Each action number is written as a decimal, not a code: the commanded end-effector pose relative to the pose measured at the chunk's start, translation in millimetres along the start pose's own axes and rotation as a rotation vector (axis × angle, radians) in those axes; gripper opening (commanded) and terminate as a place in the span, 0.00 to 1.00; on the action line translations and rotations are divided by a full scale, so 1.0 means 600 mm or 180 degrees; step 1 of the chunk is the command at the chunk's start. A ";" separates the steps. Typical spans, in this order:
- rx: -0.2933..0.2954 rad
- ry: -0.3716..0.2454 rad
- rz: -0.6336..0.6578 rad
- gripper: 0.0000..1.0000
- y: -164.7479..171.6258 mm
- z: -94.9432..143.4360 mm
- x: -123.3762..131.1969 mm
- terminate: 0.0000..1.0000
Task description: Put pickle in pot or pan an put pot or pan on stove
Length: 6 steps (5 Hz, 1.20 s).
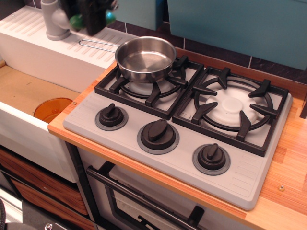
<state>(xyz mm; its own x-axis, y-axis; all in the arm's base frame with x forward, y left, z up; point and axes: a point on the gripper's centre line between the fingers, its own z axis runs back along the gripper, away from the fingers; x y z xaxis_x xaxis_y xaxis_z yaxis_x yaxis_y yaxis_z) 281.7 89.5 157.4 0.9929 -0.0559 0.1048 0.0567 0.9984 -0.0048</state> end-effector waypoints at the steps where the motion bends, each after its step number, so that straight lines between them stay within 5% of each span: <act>1: -0.0039 -0.0231 -0.0081 0.00 0.026 -0.021 0.074 0.00; 4: -0.0088 -0.0417 -0.0062 0.00 0.010 -0.081 0.109 0.00; 5: -0.0047 -0.0487 -0.0092 1.00 -0.003 -0.091 0.107 0.00; 6: -0.0028 -0.0480 -0.0075 1.00 -0.009 -0.089 0.103 0.00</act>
<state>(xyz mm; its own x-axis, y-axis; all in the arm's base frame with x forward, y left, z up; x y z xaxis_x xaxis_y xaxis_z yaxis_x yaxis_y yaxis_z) 341.4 79.4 88.9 0.9781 -0.0652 0.1979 0.0733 0.9967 -0.0341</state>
